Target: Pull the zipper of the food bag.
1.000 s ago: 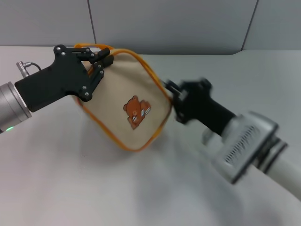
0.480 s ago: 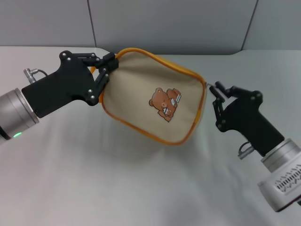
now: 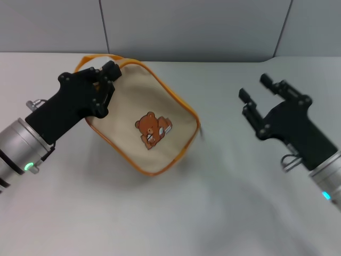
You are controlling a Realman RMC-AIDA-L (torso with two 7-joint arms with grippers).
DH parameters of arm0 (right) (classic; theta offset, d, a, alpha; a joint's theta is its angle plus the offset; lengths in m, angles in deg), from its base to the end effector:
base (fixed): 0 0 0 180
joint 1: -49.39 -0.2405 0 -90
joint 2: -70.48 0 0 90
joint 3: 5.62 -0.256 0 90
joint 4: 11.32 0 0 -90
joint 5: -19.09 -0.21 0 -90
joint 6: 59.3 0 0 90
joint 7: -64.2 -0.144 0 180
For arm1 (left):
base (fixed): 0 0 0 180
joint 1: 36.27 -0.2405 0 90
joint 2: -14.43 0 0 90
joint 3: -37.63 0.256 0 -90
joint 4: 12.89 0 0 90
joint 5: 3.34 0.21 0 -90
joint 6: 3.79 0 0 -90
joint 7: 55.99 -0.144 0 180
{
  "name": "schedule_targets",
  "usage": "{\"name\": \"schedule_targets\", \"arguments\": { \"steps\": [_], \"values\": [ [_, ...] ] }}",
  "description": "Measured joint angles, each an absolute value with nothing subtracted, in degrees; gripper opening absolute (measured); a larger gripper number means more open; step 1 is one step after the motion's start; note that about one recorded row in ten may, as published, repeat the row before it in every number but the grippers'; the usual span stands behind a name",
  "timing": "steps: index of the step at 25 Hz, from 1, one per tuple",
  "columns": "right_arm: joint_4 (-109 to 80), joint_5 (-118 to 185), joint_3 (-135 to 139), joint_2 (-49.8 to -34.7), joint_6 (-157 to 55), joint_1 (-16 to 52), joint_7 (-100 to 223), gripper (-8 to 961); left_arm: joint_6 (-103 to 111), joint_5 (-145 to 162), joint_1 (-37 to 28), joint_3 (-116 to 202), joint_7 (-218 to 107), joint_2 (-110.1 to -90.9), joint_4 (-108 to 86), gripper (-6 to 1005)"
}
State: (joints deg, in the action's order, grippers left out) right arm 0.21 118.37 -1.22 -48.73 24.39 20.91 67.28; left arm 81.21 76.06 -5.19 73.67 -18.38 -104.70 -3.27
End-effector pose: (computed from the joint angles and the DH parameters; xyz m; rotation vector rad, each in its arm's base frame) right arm 0.2643 0.2977 -0.0586 -1.9154 0.0923 0.8374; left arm -0.2610 0.3339 -0.0166 -2.1284 -0.3327 -1.0852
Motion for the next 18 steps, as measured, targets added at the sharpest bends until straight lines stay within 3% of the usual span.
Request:
{"name": "schedule_targets", "arguments": {
  "steps": [3, 12, 18],
  "values": [
    [-6.14, 121.61, -1.10, -48.78, 28.09, 20.50, 52.51, 507, 81.18, 75.64, -5.04, 74.02, -21.28, -104.71, -5.26, 55],
    [-25.34, 135.85, 0.24, -48.58, 38.17, 18.41, 20.86, 685, 82.27, 76.66, -4.04, 77.57, -21.13, -104.75, -8.36, 62],
    [-34.17, 136.67, 9.05, -48.04, 42.48, 18.28, 11.45, 824, 86.32, 76.87, -7.42, 81.81, -18.20, -104.41, -2.54, 297]
  ]
}}
